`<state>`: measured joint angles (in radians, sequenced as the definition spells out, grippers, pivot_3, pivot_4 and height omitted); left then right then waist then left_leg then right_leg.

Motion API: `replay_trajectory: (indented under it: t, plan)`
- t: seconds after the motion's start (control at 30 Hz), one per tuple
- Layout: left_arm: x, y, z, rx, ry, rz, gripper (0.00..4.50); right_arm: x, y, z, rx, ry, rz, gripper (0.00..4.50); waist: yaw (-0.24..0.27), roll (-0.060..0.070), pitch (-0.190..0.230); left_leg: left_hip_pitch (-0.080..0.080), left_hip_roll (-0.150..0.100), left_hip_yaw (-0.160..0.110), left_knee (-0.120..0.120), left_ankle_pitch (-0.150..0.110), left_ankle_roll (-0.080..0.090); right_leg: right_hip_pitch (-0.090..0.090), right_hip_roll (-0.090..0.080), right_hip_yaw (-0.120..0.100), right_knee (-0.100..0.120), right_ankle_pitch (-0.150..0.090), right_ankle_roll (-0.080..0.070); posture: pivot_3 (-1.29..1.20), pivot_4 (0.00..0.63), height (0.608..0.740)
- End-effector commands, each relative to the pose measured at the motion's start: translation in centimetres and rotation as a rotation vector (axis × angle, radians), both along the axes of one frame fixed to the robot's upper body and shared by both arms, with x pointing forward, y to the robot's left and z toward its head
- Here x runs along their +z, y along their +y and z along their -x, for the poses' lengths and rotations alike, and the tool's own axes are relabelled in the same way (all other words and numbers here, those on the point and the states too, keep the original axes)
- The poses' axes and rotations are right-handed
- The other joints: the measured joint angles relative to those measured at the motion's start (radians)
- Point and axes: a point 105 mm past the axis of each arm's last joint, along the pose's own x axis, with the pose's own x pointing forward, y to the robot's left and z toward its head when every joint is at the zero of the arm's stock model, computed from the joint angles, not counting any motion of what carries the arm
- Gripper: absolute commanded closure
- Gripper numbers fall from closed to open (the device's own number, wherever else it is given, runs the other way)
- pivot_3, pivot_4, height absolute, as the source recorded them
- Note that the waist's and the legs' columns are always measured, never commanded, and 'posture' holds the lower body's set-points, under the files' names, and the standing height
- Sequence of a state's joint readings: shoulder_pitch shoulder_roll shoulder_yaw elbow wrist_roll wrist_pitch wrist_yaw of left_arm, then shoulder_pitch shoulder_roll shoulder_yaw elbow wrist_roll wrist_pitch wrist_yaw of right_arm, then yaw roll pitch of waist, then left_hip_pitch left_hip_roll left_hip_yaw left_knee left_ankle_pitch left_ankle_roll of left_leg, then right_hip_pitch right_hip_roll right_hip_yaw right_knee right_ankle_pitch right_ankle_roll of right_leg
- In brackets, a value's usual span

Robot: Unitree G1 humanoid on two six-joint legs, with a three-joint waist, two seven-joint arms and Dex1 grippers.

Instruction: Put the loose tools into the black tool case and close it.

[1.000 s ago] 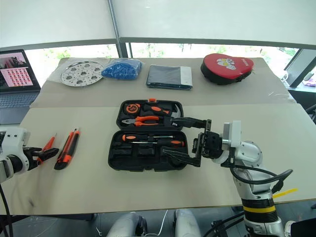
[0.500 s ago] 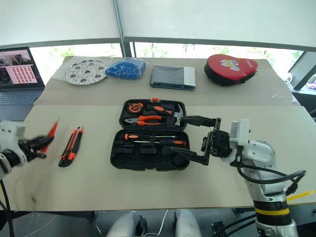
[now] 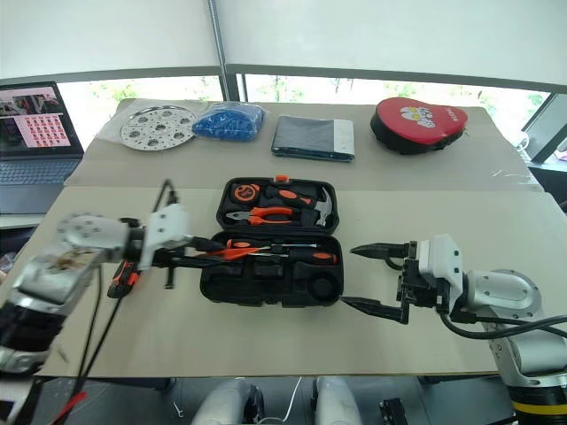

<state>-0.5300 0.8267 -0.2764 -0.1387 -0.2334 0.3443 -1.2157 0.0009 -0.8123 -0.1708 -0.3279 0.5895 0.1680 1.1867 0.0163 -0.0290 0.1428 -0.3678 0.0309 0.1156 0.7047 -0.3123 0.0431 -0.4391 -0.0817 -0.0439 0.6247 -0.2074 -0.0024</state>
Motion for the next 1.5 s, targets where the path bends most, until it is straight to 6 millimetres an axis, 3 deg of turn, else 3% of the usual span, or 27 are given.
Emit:
replay_trajectory:
  t: [0.03,0.2,0.37,0.7,1.03,1.07,1.1,1.13,1.23,1.4,1.5]
  plan:
    - [-1.0,-0.5,-0.6,-0.027,-0.02,-0.109,4.04,0.7,0.0,0.4,-0.014,-0.037,-0.001,0.0,-0.006,0.0,0.0,0.0,0.0,0.0,0.0,0.0,0.0,0.0,0.001,0.001,0.0,0.0,0.0,0.0,0.15,0.74]
    - [-2.1,-0.8,-1.2,-0.027,-0.007,-0.211,4.04,0.6,0.0,0.8,-0.027,-0.041,-0.014,0.0,-0.004,-0.001,0.001,0.0,0.001,0.0,0.001,-0.003,0.004,0.0,0.002,0.003,0.0,0.0,0.001,0.0,0.15,0.74]
    - [-2.0,-2.0,-1.7,0.011,0.005,-0.174,4.04,0.3,0.2,1.2,-0.03,-0.029,-0.035,0.0,0.0,-0.001,0.001,0.0,0.001,0.0,0.004,-0.003,0.005,0.0,0.002,0.003,0.0,0.0,0.001,0.0,0.15,0.74]
    - [-3.4,0.2,-1.5,0.054,0.051,-0.334,4.04,-0.1,0.4,1.3,-0.019,-0.007,-0.037,0.0,-0.005,-0.001,0.0,0.0,0.002,-0.001,0.007,-0.004,0.006,0.001,0.003,0.004,0.002,0.0,0.002,0.0,0.15,0.74]
    - [-4.6,-0.9,-1.3,0.075,0.141,-0.317,4.04,-0.4,0.6,1.4,-0.003,0.004,-0.038,0.0,-0.004,0.0,-0.001,0.001,0.002,-0.001,0.008,-0.004,0.006,0.001,0.003,0.005,0.002,0.0,0.002,0.0,0.15,0.74]
    - [-4.2,-1.1,-1.3,0.076,0.143,-0.285,4.04,-0.4,0.6,1.4,-0.003,0.004,-0.039,0.0,-0.003,0.0,-0.001,0.001,0.002,-0.001,0.008,-0.004,0.006,0.002,0.003,0.005,0.002,0.0,0.002,0.0,0.15,0.74]
    - [-4.0,-1.3,-1.3,0.076,0.144,-0.262,3.24,-0.4,0.6,1.4,-0.003,0.004,-0.04,0.0,-0.003,0.001,-0.001,0.001,0.002,-0.001,0.008,-0.004,0.006,0.002,0.003,0.005,0.002,0.0,0.002,0.0,0.15,0.74]
    - [-3.7,-1.4,-1.3,0.075,0.139,-0.24,2.89,-0.4,0.5,1.4,-0.003,0.005,-0.041,0.0,-0.003,0.001,-0.001,0.001,0.002,-0.001,0.008,-0.004,0.007,0.002,0.003,0.005,0.002,0.0,0.002,0.0,0.15,0.74]
    - [-0.2,-2.9,-1.4,0.012,0.053,-0.02,1.87,-0.3,0.3,1.8,0.006,0.022,-0.063,0.0,-0.004,0.0,0.0,0.0,0.002,-0.001,0.008,-0.004,0.006,0.001,0.003,0.005,0.002,0.0,0.002,0.0,0.15,0.74]
    - [2.1,-3.2,-1.0,-0.017,0.054,0.144,1.87,-0.5,0.2,2.0,0.006,0.039,-0.077,0.0,-0.003,-0.001,0.0,-0.001,0.003,-0.002,0.009,-0.003,0.006,0.0,0.002,0.005,0.003,0.0,0.002,0.0,0.15,0.74]
    - [1.7,-2.0,-1.5,0.013,0.019,0.177,2.65,-0.5,0.1,1.9,-0.006,0.036,-0.093,0.0,-0.003,-0.001,0.0,-0.001,0.003,-0.002,0.009,-0.003,0.006,0.001,0.002,0.005,0.003,0.0,0.002,0.0,0.15,0.74]
